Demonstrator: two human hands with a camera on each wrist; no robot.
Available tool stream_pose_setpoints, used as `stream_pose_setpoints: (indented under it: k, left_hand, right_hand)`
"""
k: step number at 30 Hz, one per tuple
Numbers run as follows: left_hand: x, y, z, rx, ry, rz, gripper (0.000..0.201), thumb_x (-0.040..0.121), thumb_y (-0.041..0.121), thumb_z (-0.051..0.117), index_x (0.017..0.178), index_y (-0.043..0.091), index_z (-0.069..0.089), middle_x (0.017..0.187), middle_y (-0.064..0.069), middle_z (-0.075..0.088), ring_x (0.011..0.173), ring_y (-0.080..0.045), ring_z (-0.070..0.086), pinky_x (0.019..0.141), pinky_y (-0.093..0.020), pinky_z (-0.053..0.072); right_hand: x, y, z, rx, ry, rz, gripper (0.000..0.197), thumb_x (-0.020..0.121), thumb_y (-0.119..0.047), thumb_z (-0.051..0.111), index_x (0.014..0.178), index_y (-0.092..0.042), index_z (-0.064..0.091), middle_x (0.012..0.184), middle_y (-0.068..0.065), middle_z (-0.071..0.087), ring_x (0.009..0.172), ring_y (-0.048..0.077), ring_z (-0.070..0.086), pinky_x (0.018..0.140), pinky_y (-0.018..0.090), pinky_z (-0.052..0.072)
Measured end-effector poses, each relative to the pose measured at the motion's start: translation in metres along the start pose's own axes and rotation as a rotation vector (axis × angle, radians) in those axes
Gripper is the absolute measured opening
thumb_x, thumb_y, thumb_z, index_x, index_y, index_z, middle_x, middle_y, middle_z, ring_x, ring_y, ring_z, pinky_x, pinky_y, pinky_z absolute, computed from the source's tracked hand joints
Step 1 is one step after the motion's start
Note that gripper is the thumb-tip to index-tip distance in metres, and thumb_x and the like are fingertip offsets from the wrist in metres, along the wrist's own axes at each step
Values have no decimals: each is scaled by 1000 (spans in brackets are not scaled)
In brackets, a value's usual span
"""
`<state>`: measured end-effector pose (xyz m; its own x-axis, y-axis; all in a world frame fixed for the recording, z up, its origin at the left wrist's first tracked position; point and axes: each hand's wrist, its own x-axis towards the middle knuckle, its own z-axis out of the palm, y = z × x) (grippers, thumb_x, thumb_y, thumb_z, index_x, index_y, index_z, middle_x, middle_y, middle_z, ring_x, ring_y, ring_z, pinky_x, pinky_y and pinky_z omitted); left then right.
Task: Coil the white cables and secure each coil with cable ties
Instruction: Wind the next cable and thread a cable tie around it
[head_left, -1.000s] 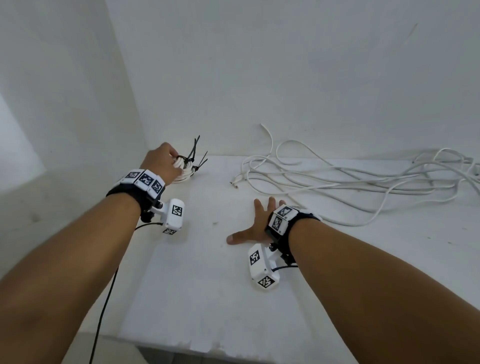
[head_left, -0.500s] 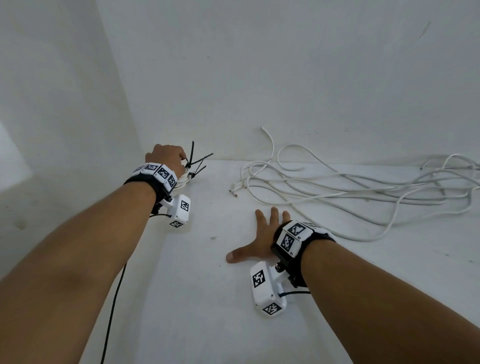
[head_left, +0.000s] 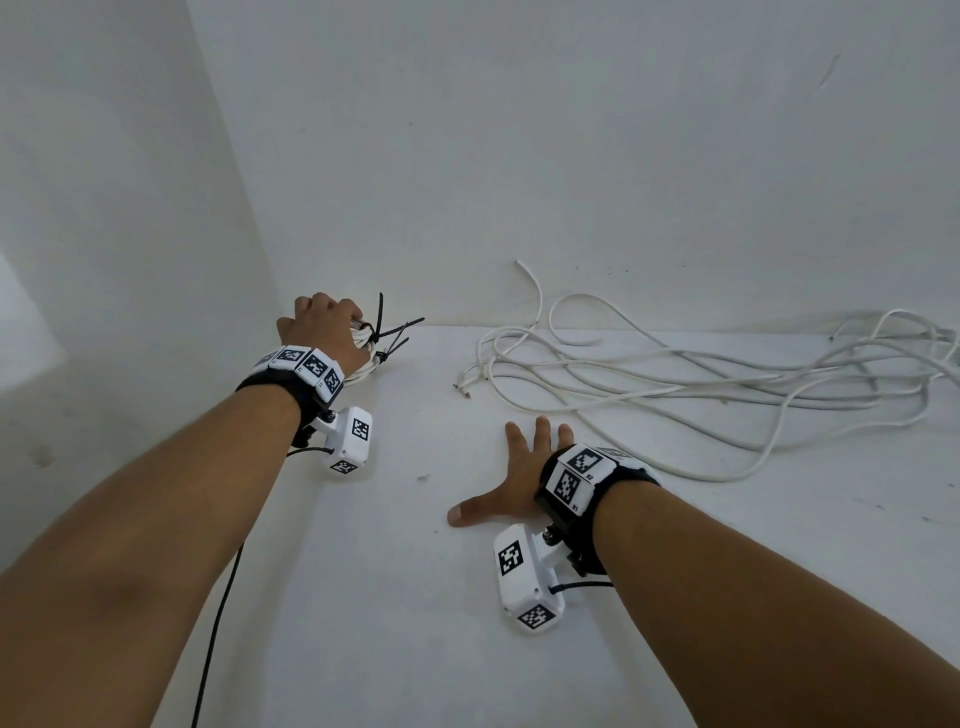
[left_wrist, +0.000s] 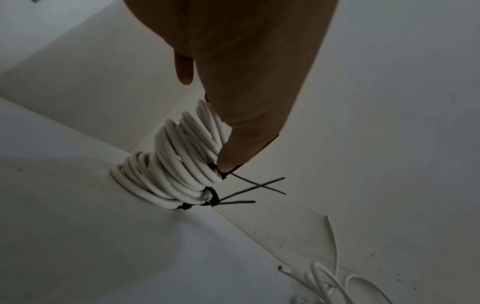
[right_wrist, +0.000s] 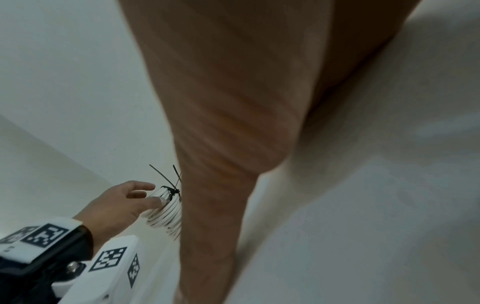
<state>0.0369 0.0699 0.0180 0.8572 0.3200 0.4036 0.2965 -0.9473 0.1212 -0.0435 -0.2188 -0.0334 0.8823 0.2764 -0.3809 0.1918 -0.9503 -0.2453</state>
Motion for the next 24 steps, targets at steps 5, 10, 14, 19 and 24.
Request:
stream_pose_setpoints:
  k: [5,10,14,19,24]
  left_hand:
    - [-6,5,-3,-6,1,-6,58,72,43,76,123,26,55,130,-5,47,128,-28,33,97,-44,32]
    - [-16,32,-8,-113,210,119,52,73,38,74,120,23,57,126,-4,49,124,-29,38,96,-42,33]
    - [-24,71,-2,-234,243,330,28,78,29,70,103,17,65,103,-4,58,103,-27,51,85,-39,42]
    - [-17,114,13,-392,-75,357,18,88,17,56,95,19,74,100,-3,69,92,-21,63,79,-27,48]
    - [1,133,30,-287,-462,182,31,98,22,47,116,11,69,134,-9,60,117,-27,56,98,-29,42]
  right_hand:
    - [-2,1,-2,-13,1,-4,142,50,-92,62,155,-33,-14,162,6,-26,148,34,-24,120,59,0]
    - [-4,-1,-8,-25,-33,-2,143,50,-91,63,155,-32,-14,162,8,-25,149,36,-21,120,55,2]
    - [-4,-1,-10,-35,-45,-4,143,51,-91,63,155,-32,-15,162,8,-26,149,36,-21,119,56,2]
    - [-3,0,-8,-38,-43,-16,143,52,-90,64,154,-32,-17,161,8,-28,148,36,-23,119,57,0]
    - [-1,2,-8,-17,-48,-24,144,51,-89,65,153,-32,-19,160,9,-30,147,36,-26,120,60,0]
